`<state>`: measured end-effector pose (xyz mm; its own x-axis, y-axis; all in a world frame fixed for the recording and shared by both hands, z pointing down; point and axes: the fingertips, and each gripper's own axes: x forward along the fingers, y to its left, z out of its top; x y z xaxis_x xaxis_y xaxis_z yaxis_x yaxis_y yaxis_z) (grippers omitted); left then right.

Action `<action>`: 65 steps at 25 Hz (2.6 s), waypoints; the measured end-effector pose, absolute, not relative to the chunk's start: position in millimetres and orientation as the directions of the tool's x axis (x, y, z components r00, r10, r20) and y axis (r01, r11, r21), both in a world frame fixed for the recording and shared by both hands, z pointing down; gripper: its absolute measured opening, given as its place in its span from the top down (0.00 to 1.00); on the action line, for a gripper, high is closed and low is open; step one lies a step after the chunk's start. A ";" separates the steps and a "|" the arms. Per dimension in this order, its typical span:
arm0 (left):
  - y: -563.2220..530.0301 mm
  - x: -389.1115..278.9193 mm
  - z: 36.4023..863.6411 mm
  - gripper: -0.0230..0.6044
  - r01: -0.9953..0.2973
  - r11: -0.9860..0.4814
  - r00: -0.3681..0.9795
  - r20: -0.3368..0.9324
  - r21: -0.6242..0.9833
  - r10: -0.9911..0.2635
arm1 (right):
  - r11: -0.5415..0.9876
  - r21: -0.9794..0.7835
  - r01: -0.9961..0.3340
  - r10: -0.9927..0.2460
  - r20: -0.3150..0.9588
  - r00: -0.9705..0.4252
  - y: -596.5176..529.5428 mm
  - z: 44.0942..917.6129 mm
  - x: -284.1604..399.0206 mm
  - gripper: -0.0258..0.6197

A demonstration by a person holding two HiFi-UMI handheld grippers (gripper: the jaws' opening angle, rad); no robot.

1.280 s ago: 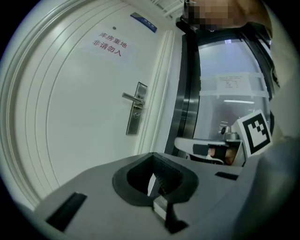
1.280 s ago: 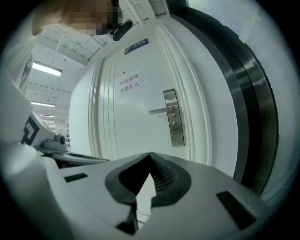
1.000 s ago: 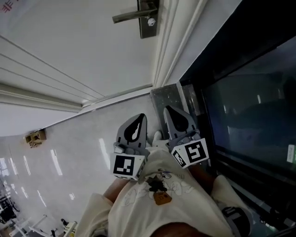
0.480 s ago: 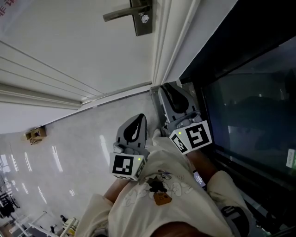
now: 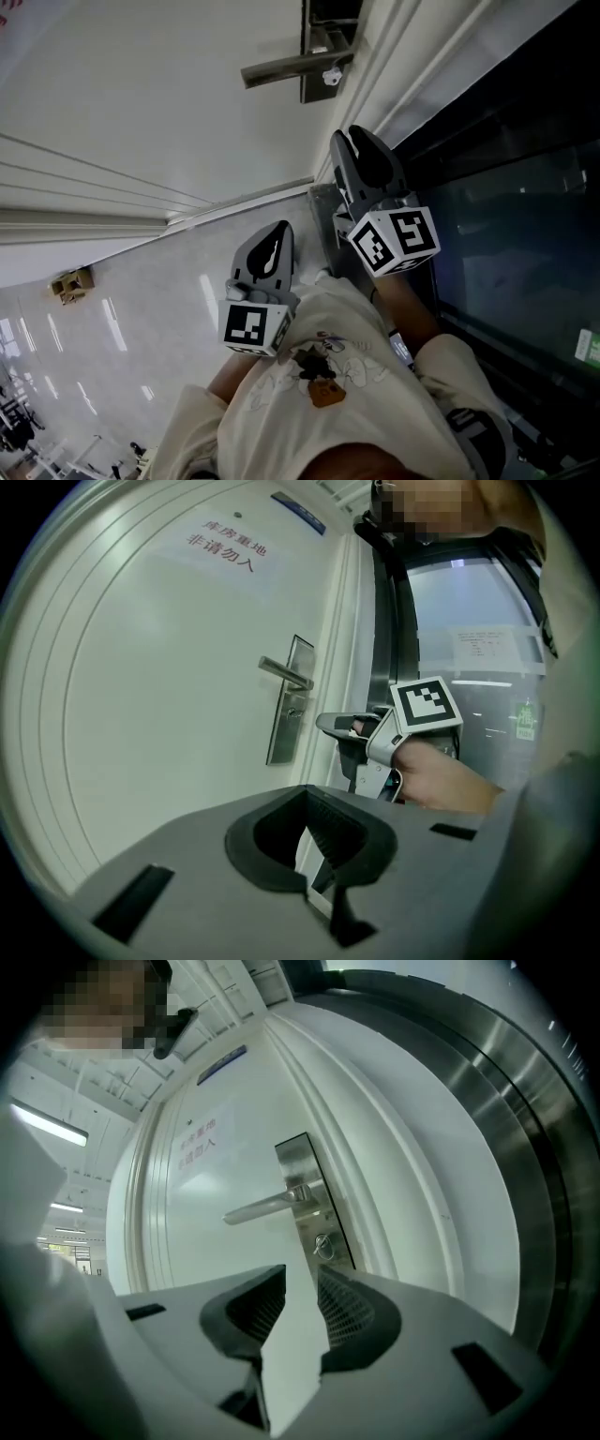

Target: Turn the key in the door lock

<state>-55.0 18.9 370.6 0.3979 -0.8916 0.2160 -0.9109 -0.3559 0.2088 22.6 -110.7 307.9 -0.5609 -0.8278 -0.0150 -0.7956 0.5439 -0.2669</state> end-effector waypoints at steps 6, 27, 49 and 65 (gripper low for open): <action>-26.3 -69.6 365.9 0.95 -0.880 -0.428 0.466 0.207 0.206 -0.860 | 0.469 -0.337 -0.816 -0.871 -0.023 -0.491 -158.1 302.1 11.0 0.81; -75.2 -63.4 363.4 0.95 -0.872 -0.432 0.477 0.203 0.229 -0.855 | 0.524 -0.156 -0.837 -0.848 0.000 -0.530 -185.9 287.3 5.6 0.76; -73.4 -76.1 366.7 0.95 -0.879 -0.406 0.459 0.210 0.251 -0.864 | 0.416 0.569 -0.709 -0.883 0.068 -0.464 -184.6 291.6 -8.2 0.77; -71.2 -77.5 370.2 0.95 -0.883 -0.389 0.447 0.220 0.261 -0.867 | 0.518 0.149 -0.842 -0.853 0.022 -0.521 -188.0 288.2 -3.3 0.78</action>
<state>-77.5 -71.2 370.2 0.4472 -0.8671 0.2195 -0.8833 -0.3894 0.2610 -3.3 -188.0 288.2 -0.5211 -0.8532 0.0223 -0.8421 0.5182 0.1493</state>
